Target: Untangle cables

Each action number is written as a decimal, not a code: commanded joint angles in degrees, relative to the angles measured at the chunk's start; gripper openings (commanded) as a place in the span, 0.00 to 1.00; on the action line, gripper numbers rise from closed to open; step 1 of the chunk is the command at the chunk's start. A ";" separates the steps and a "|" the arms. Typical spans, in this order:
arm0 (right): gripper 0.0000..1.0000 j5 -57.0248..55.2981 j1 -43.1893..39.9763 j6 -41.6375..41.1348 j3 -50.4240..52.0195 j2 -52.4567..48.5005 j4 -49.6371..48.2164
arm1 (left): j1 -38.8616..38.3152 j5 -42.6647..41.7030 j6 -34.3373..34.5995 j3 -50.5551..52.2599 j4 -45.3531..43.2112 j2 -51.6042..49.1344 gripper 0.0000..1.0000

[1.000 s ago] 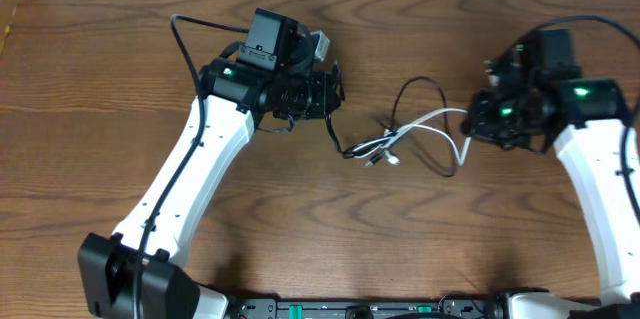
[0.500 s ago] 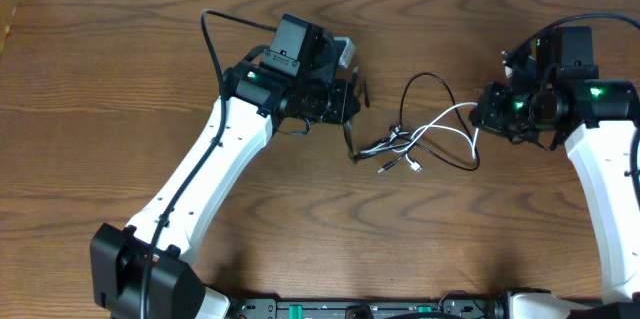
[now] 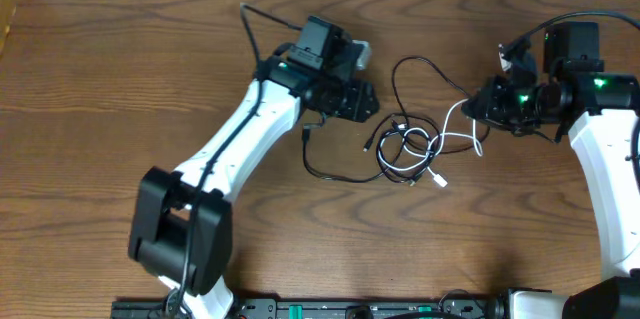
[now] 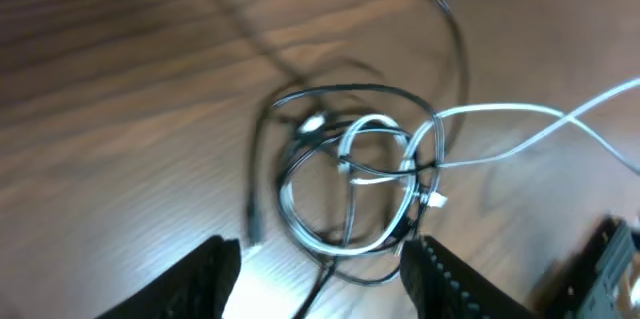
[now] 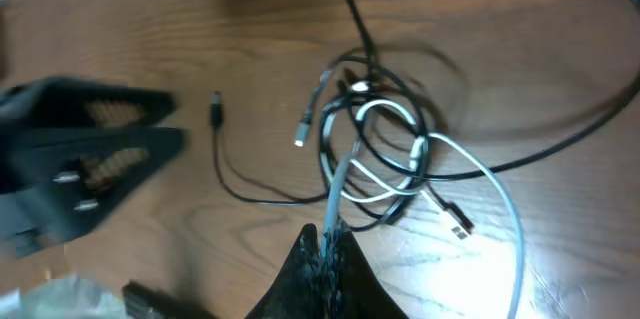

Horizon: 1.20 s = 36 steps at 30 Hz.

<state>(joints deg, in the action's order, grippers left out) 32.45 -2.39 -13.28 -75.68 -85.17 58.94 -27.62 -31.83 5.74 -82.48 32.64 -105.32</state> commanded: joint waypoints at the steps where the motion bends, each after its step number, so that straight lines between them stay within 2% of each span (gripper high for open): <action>1: 0.01 10.32 -0.79 7.39 -0.39 0.20 -0.37 | -3.21 -4.83 -7.23 -0.90 -2.47 -1.40 0.58; 5: 0.01 19.32 -2.36 11.52 -1.92 2.40 -1.51 | -5.14 -4.83 -7.21 -0.90 -4.66 -4.13 0.58; 10: 0.01 26.60 -6.03 12.02 -6.47 7.32 -1.49 | -5.92 -4.83 -7.19 -0.90 -5.35 -6.43 0.58; 19: 0.01 27.78 -10.10 4.44 -9.07 15.52 -2.27 | -6.29 -4.83 -6.54 -0.90 -6.23 -6.80 0.63; 26: 0.01 25.97 -10.08 1.92 -9.05 16.37 -2.21 | -8.39 -5.07 0.87 -0.90 -10.27 -6.80 0.71; 36: 0.01 25.97 -10.10 1.97 -9.05 16.37 -2.16 | -12.79 -5.05 13.94 -0.90 -18.53 -10.14 0.71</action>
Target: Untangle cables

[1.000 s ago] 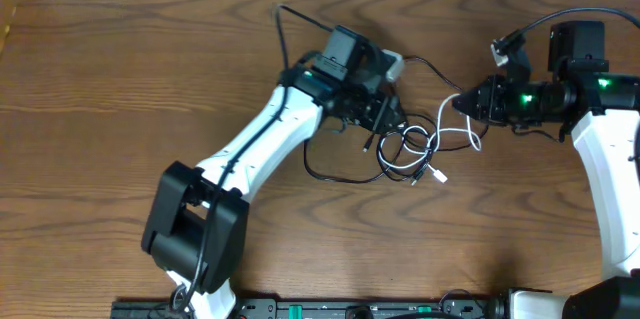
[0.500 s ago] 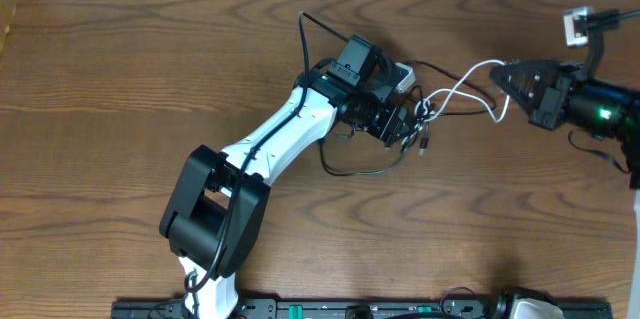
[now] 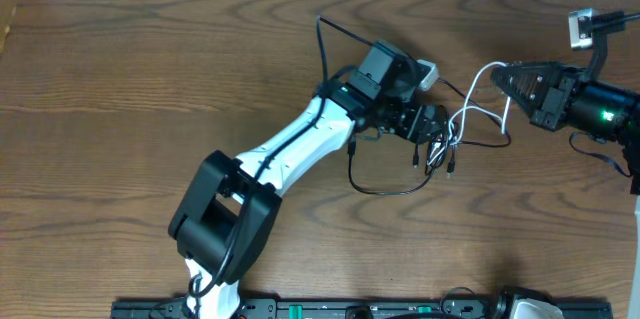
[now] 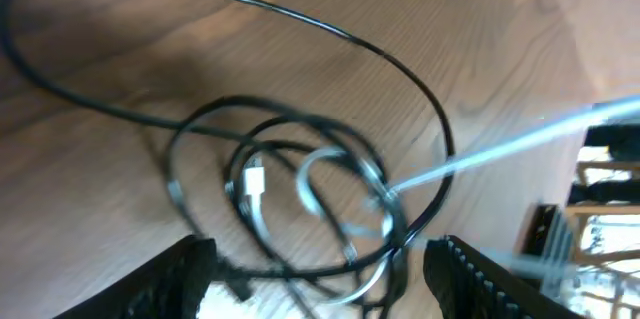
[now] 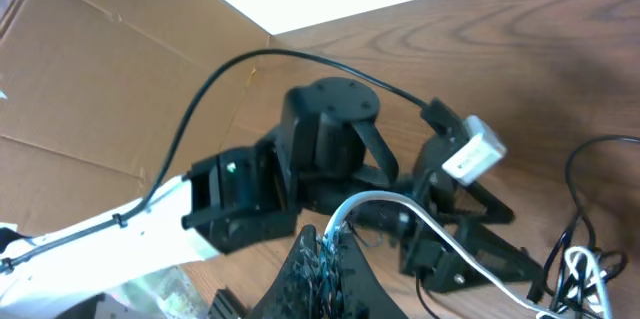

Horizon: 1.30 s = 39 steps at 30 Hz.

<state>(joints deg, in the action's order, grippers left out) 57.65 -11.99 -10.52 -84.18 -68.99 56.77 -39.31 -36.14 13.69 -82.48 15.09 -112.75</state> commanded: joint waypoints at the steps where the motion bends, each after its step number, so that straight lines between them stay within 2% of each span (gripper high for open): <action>1: 0.01 0.76 -0.50 -0.76 -0.55 0.20 0.02 | -1.40 -0.76 6.58 -0.90 -1.51 -3.13 0.71; 6: 0.01 0.70 -0.46 -0.55 -0.55 0.20 0.13 | -2.29 -0.74 7.69 -0.90 -4.00 -5.25 0.69; 8: 0.01 0.33 -0.46 -0.52 -0.55 0.20 0.33 | -2.27 -0.72 8.09 -0.90 -4.85 -6.43 0.62; 10: 0.01 -0.22 -0.46 -0.11 -0.55 0.20 0.83 | -2.10 -0.70 8.09 -0.90 -4.94 -7.30 0.48; 11: 0.01 -0.48 -0.46 -0.04 -0.55 0.20 1.09 | -2.05 -0.70 8.04 -0.90 -4.90 -7.43 0.36; 13: 0.01 -0.66 -0.46 0.94 -0.55 0.20 1.86 | -1.77 -0.50 8.00 -0.90 -4.50 -7.43 0.20; 16: 0.01 -4.20 -0.46 0.94 -0.55 0.20 3.45 | -0.87 -0.50 7.08 -0.90 -3.72 -6.49 0.08; 19: 0.01 -14.53 -0.46 -1.70 -0.55 0.17 5.77 | 0.57 0.24 3.87 -0.90 -0.90 -4.28 0.08; 21: 0.01 -24.24 -0.48 -4.90 -0.55 0.07 7.28 | 2.14 4.15 2.75 -0.90 3.21 -1.49 0.08; 25: 0.01 -34.42 -1.40 -7.85 -0.55 -0.66 8.24 | 5.09 10.01 0.63 -0.90 9.31 3.87 0.07; 32: 0.01 -41.40 -7.32 -8.28 -0.52 -4.72 9.35 | 13.20 10.71 -0.37 -0.90 15.56 15.69 0.08; 39: 0.01 -47.91 -10.88 -6.97 -0.52 -10.99 10.82 | 19.15 10.71 -0.28 -0.90 15.89 26.49 0.07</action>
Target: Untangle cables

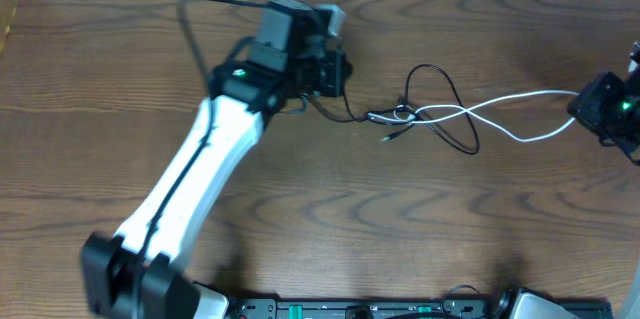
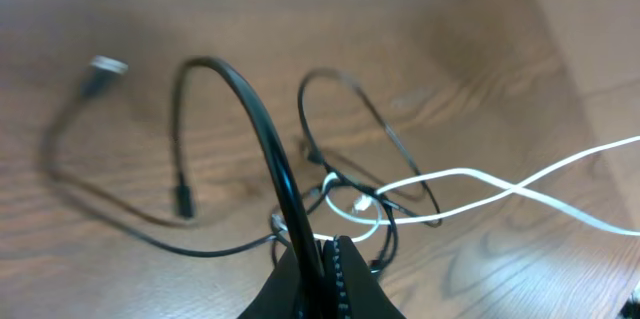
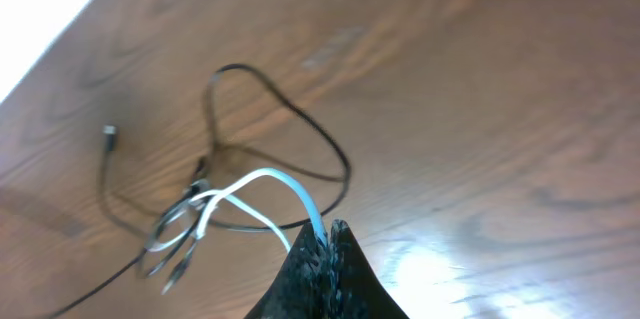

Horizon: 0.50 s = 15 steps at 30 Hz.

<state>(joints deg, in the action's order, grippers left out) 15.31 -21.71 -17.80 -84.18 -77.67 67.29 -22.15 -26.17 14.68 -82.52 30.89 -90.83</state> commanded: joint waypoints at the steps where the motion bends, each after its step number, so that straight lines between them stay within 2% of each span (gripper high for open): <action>1: 0.01 -6.73 -1.38 0.31 -0.52 -3.21 0.44 | 2.80 0.76 -1.07 -0.85 0.11 5.73 0.08; 10: 0.02 -9.64 -5.55 1.07 -0.52 -12.96 0.81 | 14.01 0.76 -0.39 -0.85 0.22 12.92 0.08; 11: 0.07 -9.01 -6.19 2.12 -0.52 -14.03 0.72 | 15.76 0.76 -0.22 -0.85 0.39 13.35 0.07; 15: 0.35 -7.39 -8.41 4.74 -0.52 -17.51 0.68 | 21.86 0.72 -0.22 -0.85 0.87 14.25 0.07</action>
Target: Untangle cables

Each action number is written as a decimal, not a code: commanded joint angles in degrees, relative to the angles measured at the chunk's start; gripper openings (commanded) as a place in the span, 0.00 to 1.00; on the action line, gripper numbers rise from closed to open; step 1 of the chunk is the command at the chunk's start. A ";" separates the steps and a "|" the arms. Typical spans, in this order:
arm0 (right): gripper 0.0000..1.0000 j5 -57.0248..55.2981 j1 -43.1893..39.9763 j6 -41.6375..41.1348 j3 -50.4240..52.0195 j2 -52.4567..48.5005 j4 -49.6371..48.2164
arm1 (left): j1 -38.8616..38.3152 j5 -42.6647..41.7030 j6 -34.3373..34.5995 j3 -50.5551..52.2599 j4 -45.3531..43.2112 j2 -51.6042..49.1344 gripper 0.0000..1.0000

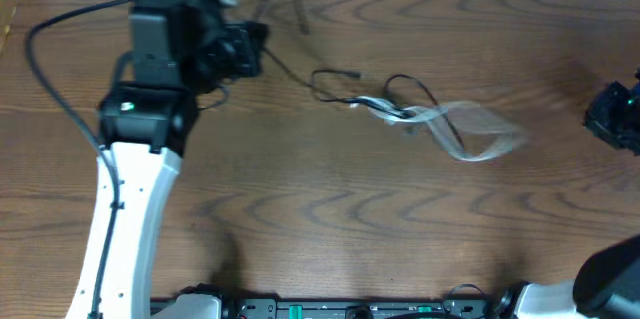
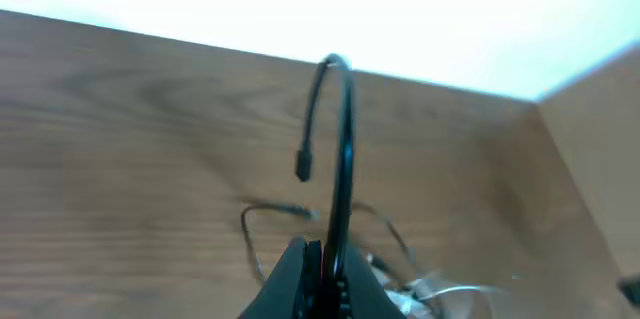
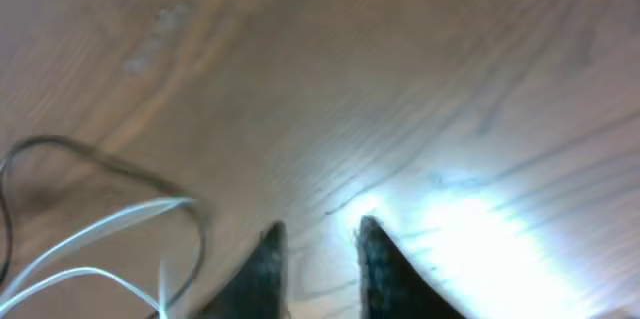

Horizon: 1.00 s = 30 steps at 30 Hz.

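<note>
A black cable [image 1: 330, 87] and a white cable [image 1: 478, 131] lie stretched across the middle of the table, still crossed in a small knot [image 1: 400, 111]. The white cable is blurred in the overhead view. My left gripper [image 1: 248, 55] is at the back left, shut on the black cable [image 2: 343, 149], which arches up from its jaws to a loose plug [image 2: 301, 167]. My right gripper [image 3: 318, 247] is at the far right edge, open and empty. The white cable's loop [image 3: 95, 234] lies to its left, apart from the fingers.
The brown wooden table [image 1: 330, 229] carries only the cables. A cardboard wall [image 1: 8, 4] stands at the far left. My left arm [image 1: 125, 199] runs down the left side. A black rail [image 1: 340, 309] lines the front edge.
My right gripper has opened and let go of the white cable, which now lies slack. My left gripper has moved further left with the black cable, dragging the knot leftward.
First the cables lay in a tight coil at the centre, my right gripper shut on the white one and my left open beside it. Then the left hung open over the coil. Later it held the black cable, both stretched apart. Now the right has released.
</note>
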<state>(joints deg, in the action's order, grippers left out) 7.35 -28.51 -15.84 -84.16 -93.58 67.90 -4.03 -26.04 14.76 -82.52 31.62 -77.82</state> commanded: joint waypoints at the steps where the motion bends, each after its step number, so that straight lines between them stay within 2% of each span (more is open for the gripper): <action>1: 0.39 1.46 -2.14 2.89 -0.55 -2.29 0.07 | 5.05 0.57 -0.13 -0.85 0.13 1.29 0.08; 3: 0.52 3.91 -2.95 4.09 -0.55 -3.37 -0.15 | 6.93 0.26 0.52 -0.85 0.07 1.31 0.07; 6: 0.64 14.73 -3.32 11.78 -0.55 -4.39 -0.70 | 7.80 -2.78 3.80 -0.85 -1.40 1.25 0.07; 10: 0.75 30.51 -1.31 23.74 -0.55 -4.24 -1.22 | 5.09 -6.62 5.90 -0.85 -5.16 1.22 0.08; 12: 0.77 35.30 0.79 26.99 -0.55 -4.22 -1.27 | 2.91 -7.02 6.73 -0.90 -7.43 1.29 0.08; 19: 0.81 45.97 12.61 29.86 -0.55 -4.22 -4.76 | -1.95 -9.57 12.44 -2.91 -13.92 1.31 0.07; 30: 0.83 47.17 34.82 28.00 -0.55 -4.26 -18.93 | -2.16 -21.62 25.64 -5.27 -25.33 1.33 0.07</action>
<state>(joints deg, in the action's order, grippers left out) 52.45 1.74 12.14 -84.16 -98.02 51.11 -6.11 -42.06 34.81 -86.04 7.68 -77.67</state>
